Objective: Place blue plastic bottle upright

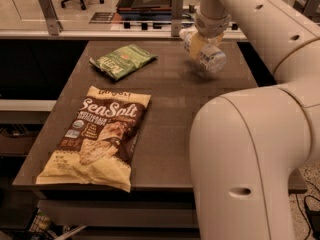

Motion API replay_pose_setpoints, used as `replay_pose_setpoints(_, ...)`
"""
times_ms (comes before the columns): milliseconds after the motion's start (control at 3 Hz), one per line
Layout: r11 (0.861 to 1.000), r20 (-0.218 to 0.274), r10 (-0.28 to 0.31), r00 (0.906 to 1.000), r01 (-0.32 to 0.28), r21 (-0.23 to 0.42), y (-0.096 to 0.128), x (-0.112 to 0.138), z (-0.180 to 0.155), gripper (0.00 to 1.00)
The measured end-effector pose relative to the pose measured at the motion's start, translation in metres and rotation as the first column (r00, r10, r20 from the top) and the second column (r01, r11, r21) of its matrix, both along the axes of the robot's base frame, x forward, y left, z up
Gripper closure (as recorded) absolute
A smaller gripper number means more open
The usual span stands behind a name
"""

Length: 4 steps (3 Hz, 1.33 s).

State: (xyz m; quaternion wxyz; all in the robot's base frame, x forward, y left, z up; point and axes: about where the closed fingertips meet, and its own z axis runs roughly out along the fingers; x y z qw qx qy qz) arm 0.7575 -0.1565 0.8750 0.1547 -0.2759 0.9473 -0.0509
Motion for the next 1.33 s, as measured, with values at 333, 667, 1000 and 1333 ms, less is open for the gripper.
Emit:
replay_pose_setpoints(333,0.997,0.09,0.006,0.9959,-0.012,0.07,-0.009,0.001,0.02,1.0)
replay_pose_setpoints(667,0.987,0.168,0.046,0.9848,-0.071,0.145,-0.012,0.008,0.035,1.0)
replay_pose_setpoints(1000,0.971,0.253,0.088,0.9634,-0.139,0.193,-0.017,0.013,0.057,1.0)
replay_pose_setpoints(1333,0.954,0.319,0.127,0.9392,-0.204,0.22,-0.024,0.011,0.075,1.0)
